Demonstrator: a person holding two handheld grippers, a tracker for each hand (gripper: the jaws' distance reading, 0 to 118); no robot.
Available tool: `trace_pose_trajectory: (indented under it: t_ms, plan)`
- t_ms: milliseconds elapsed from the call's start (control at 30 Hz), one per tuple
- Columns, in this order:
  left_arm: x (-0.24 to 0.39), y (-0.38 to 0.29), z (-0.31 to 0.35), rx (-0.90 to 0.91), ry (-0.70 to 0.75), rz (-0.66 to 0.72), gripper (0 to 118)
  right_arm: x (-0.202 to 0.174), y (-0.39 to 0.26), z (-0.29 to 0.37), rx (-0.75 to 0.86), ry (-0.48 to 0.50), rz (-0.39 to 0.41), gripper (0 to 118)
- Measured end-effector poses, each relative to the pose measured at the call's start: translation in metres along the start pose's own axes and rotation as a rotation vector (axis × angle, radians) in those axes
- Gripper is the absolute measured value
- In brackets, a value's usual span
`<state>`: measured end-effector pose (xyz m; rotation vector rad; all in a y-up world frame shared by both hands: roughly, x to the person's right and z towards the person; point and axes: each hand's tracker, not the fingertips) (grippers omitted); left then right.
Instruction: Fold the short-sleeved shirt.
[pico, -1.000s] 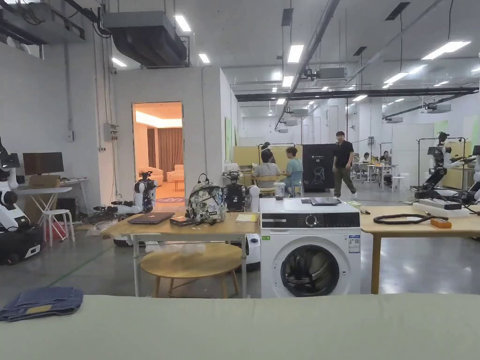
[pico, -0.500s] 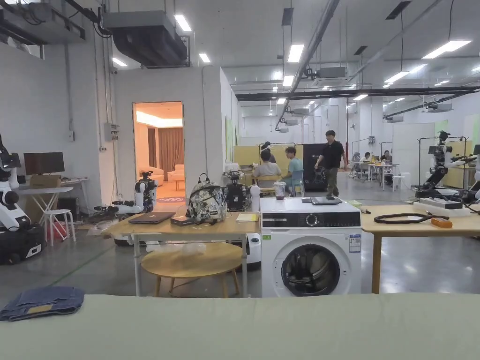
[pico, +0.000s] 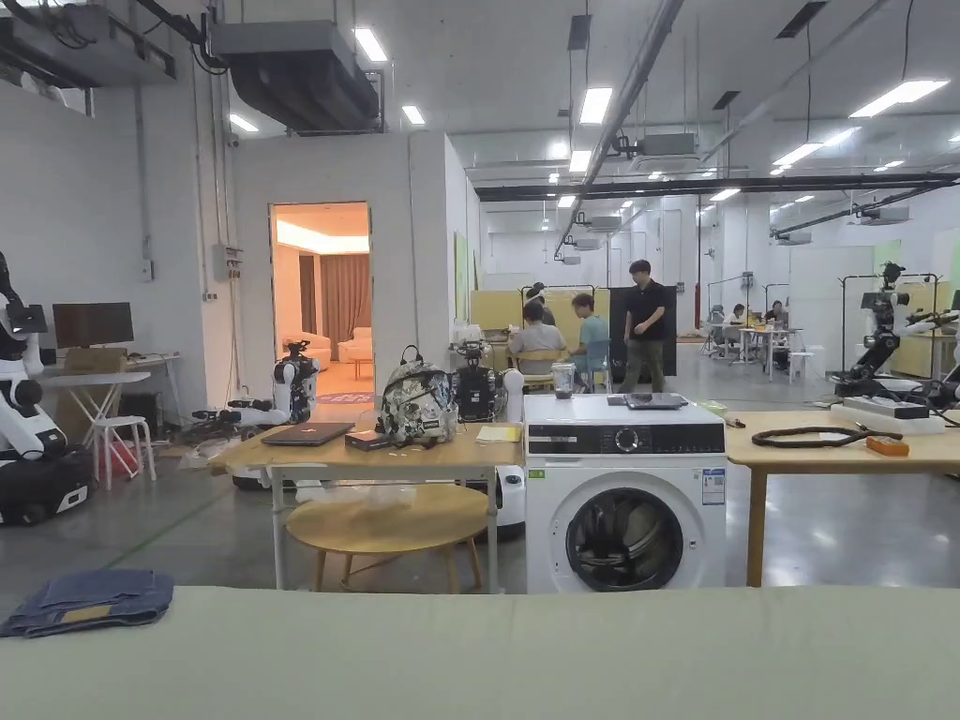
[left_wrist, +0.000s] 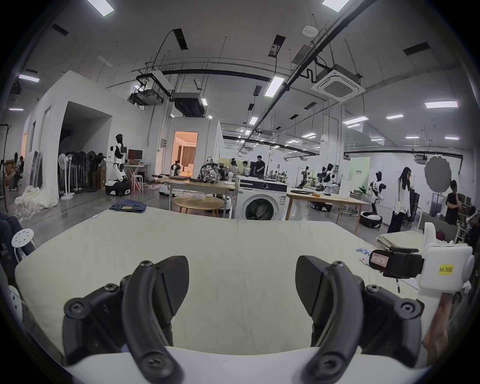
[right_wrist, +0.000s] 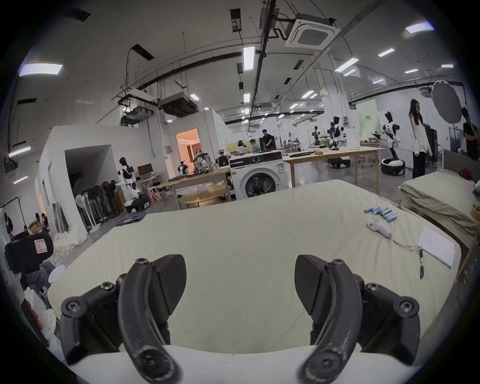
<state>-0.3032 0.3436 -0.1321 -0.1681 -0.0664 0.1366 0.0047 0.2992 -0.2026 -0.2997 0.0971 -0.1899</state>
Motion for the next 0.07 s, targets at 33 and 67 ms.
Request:
trace_pose_trajectory:
  t_ms: [33, 67]
  plan:
    - [0.0001, -0.0004, 0.0001, -0.001, -0.005, -0.001, 85, -0.0011, -0.0013, 0.0013, 0.011, 0.008, -0.002, 89]
    - [0.0004, -0.0008, 0.0001, -0.002, -0.006, -0.004, 85, -0.0019, -0.0021, 0.0029, 0.025, 0.032, 0.006, 89]
